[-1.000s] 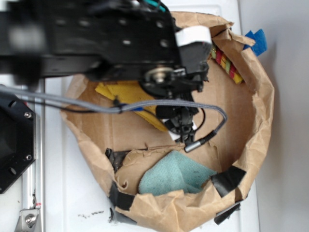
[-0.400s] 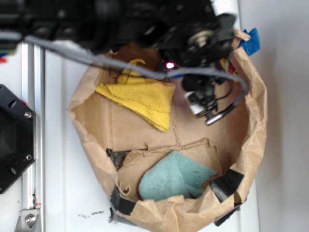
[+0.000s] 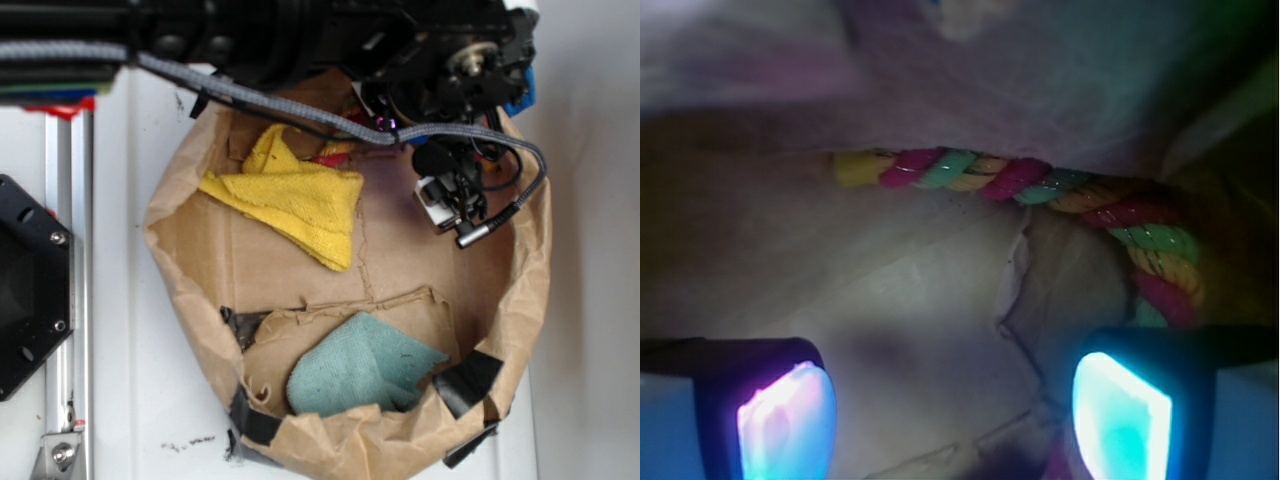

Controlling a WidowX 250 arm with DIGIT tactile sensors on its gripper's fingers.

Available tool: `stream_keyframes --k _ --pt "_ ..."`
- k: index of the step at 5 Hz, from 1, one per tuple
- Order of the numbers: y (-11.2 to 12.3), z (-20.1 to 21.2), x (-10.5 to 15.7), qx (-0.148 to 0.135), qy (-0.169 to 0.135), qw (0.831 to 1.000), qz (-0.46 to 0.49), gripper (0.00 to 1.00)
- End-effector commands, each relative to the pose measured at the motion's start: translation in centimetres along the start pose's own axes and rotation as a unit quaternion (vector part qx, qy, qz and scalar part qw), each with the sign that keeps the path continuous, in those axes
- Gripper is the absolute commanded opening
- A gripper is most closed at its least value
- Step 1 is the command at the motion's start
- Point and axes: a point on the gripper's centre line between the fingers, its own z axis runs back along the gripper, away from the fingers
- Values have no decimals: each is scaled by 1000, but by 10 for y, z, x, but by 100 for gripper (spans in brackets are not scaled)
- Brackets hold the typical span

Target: Grab the multicolored rope.

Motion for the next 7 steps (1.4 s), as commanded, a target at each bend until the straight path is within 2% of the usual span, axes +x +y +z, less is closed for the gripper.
stream_keyframes --k 1,3,4,5,7 --pt "6 -1 16 4 -25 1000 2 100" --pt "12 6 10 17 -17 999 46 100" --pt "21 3 5 17 -15 999 48 100" --pt "37 -4 -4 25 -26 997 73 100" --pt "48 -3 -9 26 -42 995 82 100"
